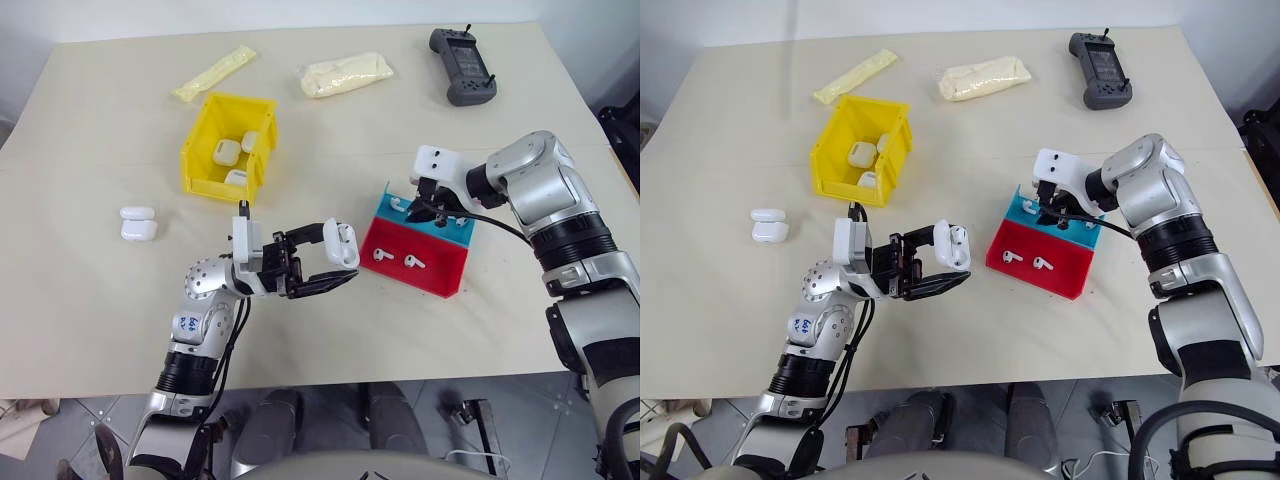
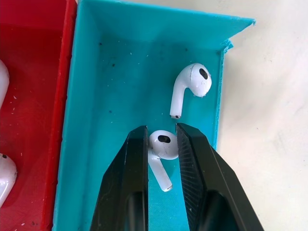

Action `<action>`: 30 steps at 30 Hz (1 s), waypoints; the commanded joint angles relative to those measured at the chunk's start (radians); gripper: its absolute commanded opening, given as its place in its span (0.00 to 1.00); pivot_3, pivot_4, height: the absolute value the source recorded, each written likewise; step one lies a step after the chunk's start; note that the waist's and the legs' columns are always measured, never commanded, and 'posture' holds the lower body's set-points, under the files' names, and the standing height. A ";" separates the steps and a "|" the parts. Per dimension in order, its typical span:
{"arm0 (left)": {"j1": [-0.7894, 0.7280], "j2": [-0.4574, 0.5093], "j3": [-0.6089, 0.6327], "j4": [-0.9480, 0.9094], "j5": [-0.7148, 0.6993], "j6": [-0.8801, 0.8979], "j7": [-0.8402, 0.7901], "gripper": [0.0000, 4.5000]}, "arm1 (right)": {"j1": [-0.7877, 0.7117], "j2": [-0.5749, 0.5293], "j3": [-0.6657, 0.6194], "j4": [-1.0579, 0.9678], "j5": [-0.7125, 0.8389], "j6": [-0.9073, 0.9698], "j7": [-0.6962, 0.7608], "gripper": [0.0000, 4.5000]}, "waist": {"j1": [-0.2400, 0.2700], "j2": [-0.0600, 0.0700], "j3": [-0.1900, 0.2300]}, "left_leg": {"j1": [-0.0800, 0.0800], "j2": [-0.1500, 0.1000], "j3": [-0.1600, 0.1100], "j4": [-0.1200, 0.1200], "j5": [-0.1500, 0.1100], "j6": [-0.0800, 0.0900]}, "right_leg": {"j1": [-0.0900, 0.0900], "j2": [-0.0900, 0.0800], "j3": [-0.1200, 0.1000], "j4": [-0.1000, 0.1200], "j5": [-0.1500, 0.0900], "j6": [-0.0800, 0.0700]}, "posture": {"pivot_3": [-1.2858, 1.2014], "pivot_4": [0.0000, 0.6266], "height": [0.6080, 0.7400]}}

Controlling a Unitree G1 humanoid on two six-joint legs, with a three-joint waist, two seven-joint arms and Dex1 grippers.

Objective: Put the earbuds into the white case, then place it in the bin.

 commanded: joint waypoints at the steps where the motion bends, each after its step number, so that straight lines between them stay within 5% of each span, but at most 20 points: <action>1: -0.001 -0.001 -0.003 -0.024 0.000 -0.020 -0.003 0.62 | -0.003 -0.014 -0.001 0.002 -0.017 -0.010 -0.006 0.15 | 0.000 0.000 0.000 | 0.000 0.000 0.000 0.000 0.000 0.000 | 0.000 0.000 0.000 0.000 0.000 0.000 | 0.52 0.24 1.00; 12: 0.002 -0.002 -0.003 -0.025 0.001 -0.021 -0.002 0.62 | 0.001 -0.017 -0.018 0.007 -0.017 -0.032 -0.031 0.15 | 0.000 0.000 0.000 | 0.000 0.000 0.000 0.000 0.000 0.000 | 0.000 0.000 0.000 0.000 0.000 0.000 | 0.52 0.24 1.00; 20: 0.004 0.016 -0.010 -0.033 0.003 -0.003 -0.011 0.62 | -0.008 -0.094 -0.158 -0.115 0.106 0.098 0.002 0.15 | 0.002 0.000 0.000 | -0.001 -0.001 0.000 0.000 0.000 0.000 | 0.000 -0.001 0.000 0.000 0.000 0.000 | 0.52 0.24 1.00; 24: -0.024 0.019 -0.012 -0.011 -0.002 0.003 -0.018 0.62 | 0.119 -0.158 -0.365 -0.289 0.303 0.184 0.040 0.15 | 0.007 0.000 0.000 | -0.001 0.000 0.000 -0.001 0.000 0.000 | 0.000 0.000 0.000 0.000 0.000 0.000 | 0.52 0.24 1.00; 30: -0.048 0.013 -0.005 0.017 -0.005 0.004 -0.016 0.62 | 0.333 -0.035 -0.655 -0.644 0.684 0.420 -0.052 0.15 | 0.001 0.000 0.000 | 0.000 0.000 0.000 0.000 0.000 0.000 | 0.000 0.000 0.000 0.000 0.000 0.000 | 0.52 0.24 1.00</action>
